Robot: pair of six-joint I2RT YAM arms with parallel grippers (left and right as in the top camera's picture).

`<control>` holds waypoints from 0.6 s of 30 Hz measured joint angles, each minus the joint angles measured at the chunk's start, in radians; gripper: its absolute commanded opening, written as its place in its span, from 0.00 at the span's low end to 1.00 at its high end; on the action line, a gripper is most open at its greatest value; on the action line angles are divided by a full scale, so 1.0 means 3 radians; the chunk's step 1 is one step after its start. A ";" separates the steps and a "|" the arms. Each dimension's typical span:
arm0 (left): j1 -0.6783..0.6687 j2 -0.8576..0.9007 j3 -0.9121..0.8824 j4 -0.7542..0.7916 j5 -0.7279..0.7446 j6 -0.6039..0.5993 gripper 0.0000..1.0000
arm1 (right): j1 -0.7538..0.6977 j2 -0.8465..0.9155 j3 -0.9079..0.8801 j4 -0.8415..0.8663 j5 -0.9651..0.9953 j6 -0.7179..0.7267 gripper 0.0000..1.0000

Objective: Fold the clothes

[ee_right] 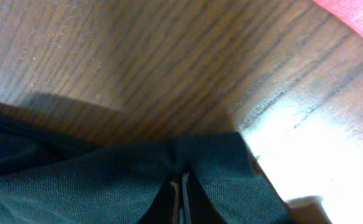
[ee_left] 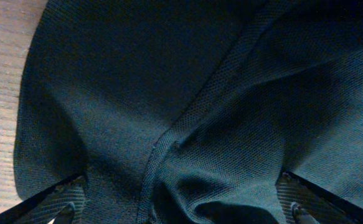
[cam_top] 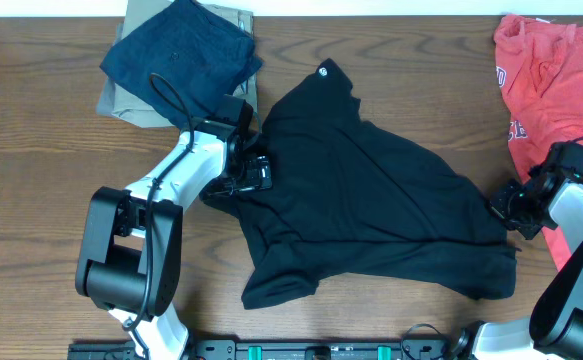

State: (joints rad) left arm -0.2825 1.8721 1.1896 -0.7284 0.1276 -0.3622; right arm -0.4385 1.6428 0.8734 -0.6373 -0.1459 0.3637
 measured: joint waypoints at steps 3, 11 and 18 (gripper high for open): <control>0.0000 0.0000 0.0000 0.0000 0.0000 0.0000 0.98 | 0.0028 0.0000 -0.0003 0.0057 -0.0001 -0.0001 0.01; 0.0000 0.0000 0.0000 0.0003 0.0000 0.0000 0.98 | 0.0032 0.0006 0.0178 0.0221 -0.0084 0.0024 0.01; 0.0000 0.0000 0.0000 0.0015 0.0000 0.0000 0.98 | 0.0032 0.0011 0.0958 0.0211 -0.0137 0.0071 0.01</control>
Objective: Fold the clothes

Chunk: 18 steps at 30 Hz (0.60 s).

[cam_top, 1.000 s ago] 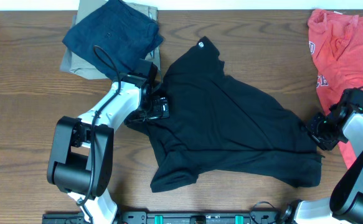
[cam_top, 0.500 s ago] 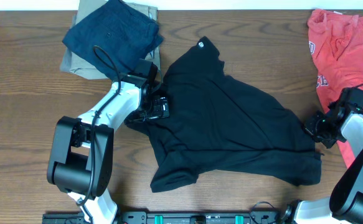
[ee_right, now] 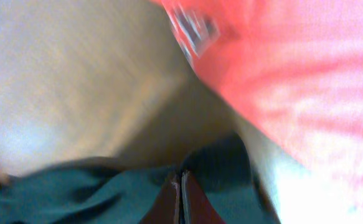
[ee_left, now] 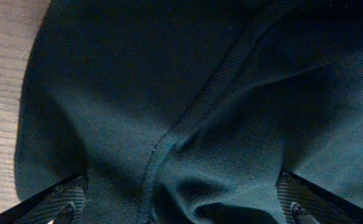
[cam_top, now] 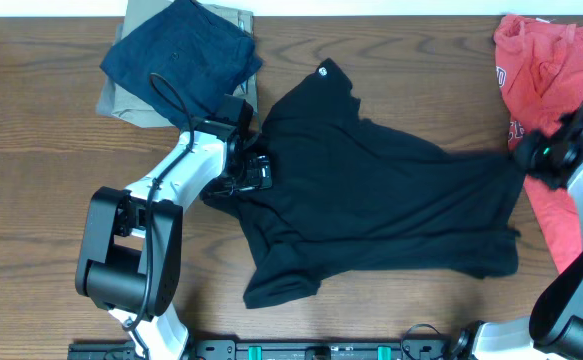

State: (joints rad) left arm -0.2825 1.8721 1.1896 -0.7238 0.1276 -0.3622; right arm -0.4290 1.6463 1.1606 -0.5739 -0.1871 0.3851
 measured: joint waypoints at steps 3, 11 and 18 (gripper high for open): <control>0.0000 0.0000 0.0000 0.0019 0.0000 0.0000 0.98 | 0.0000 0.0000 0.0243 0.0031 -0.0008 0.0047 0.01; 0.0000 0.0000 0.0000 0.0033 0.0000 0.0000 0.98 | 0.0001 0.0022 0.0626 0.0387 -0.0014 0.0211 0.01; 0.0000 0.0000 0.0000 0.0034 0.0000 0.0000 0.98 | 0.0033 0.0465 0.0857 0.0459 -0.0011 0.0313 0.99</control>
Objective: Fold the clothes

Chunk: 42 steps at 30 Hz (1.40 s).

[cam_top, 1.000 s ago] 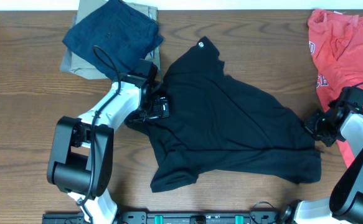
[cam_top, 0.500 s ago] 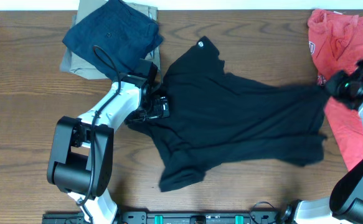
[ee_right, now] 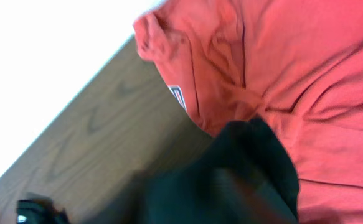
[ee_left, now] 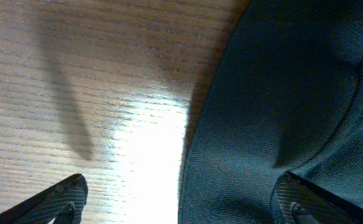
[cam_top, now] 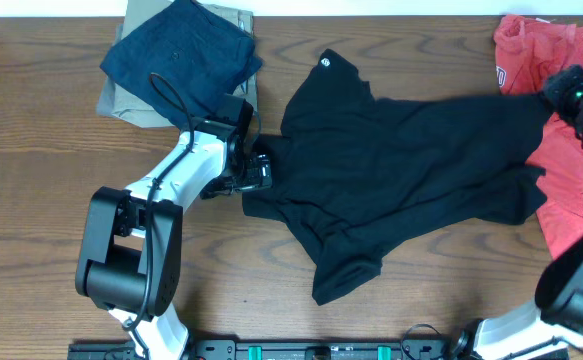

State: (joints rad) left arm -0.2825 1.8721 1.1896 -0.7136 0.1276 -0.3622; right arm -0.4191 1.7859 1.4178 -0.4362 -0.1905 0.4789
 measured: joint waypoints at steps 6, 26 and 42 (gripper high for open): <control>0.0000 0.0000 -0.0001 -0.0045 0.0000 -0.0001 0.98 | 0.0010 0.0329 0.0390 -0.0832 0.0013 -0.0150 0.99; -0.0033 -0.0563 -0.0013 -0.0792 0.0017 0.0000 0.98 | -0.0009 -0.0247 0.1073 -0.2913 0.0600 -0.0009 0.99; -0.1218 -0.1233 -0.0013 -0.1036 0.0295 -0.0331 0.98 | -0.0010 -0.0263 0.0271 -0.2260 0.0749 0.0043 0.99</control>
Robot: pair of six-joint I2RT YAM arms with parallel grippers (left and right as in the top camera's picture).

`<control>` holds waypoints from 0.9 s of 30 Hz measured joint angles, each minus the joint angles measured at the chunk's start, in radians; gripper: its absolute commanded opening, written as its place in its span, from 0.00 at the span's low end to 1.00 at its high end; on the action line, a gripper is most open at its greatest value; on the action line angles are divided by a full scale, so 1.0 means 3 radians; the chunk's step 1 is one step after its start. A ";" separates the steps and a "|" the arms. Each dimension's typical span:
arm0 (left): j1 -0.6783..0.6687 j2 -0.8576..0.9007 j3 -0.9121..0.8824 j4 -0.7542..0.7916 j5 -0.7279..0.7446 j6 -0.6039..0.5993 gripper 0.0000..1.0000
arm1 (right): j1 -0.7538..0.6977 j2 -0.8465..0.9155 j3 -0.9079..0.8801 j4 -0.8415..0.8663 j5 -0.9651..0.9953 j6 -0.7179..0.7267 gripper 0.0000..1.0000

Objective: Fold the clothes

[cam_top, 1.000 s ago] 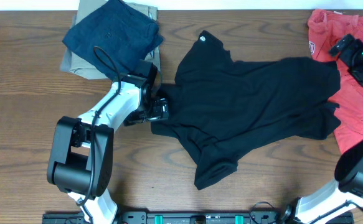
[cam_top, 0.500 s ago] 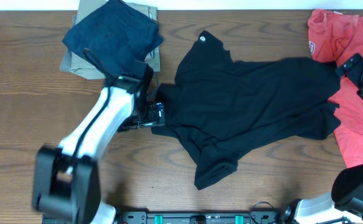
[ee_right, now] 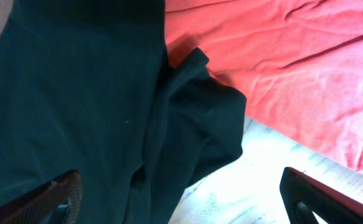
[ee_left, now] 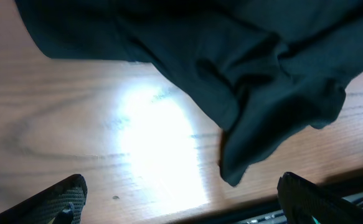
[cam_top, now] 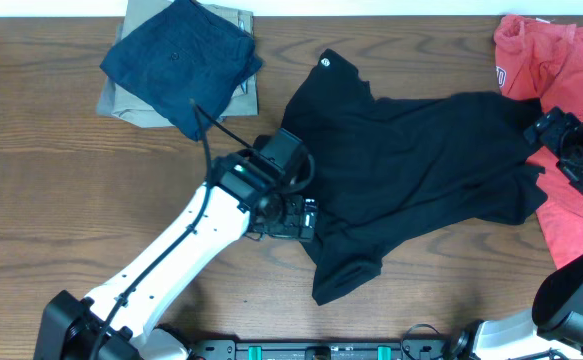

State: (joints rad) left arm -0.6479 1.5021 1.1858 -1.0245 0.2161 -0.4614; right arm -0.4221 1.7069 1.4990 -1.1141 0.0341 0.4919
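Note:
A black shirt (cam_top: 411, 160) lies spread across the middle of the table, with a bunched flap (cam_top: 346, 275) towards the front. My left gripper (cam_top: 299, 215) hovers at the shirt's lower left edge. In the left wrist view it (ee_left: 182, 208) is wide open over bare wood, with the shirt's flap (ee_left: 274, 106) ahead. My right gripper (cam_top: 574, 150) is at the shirt's right end. In the right wrist view it (ee_right: 184, 202) is open, holding nothing, above the black hem (ee_right: 193, 118) where that meets the red shirt (ee_right: 293, 68).
A red shirt (cam_top: 556, 60) lies crumpled at the back right, partly under the black one. A folded navy garment (cam_top: 176, 50) sits on a tan one (cam_top: 121, 100) at the back left. The table's front rail (cam_top: 321, 350) runs close behind the flap.
My right gripper has let go of the black shirt's right end and now sits open, nearer the front. My left arm has moved right and forward along the shirt's lower left edge.
My right gripper was shut on the shirt's right hem near the front right, while my left stood open on its left side. The hem was then further back, then over the red shirt, with the shirt stretched out. Now both grippers are open and the shirt lies spread.

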 measured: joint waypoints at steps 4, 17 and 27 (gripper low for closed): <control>-0.0163 0.0019 -0.0041 -0.0013 0.0023 -0.0387 0.93 | 0.0000 0.0000 -0.0046 0.0056 -0.0072 -0.0039 0.99; -0.0792 0.0046 -0.0898 0.1025 0.0289 -0.1045 0.93 | 0.0000 0.0000 -0.0050 0.0201 -0.0219 -0.0095 0.99; -0.0870 0.0430 -0.0930 0.1195 0.0384 -0.1109 0.72 | 0.0000 0.0000 -0.0050 0.0195 -0.0294 -0.0164 0.99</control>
State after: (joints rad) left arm -0.9089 1.6310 0.9070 -0.6659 0.3313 -0.7940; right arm -0.4221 1.7069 1.4841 -1.0557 -0.0540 0.4427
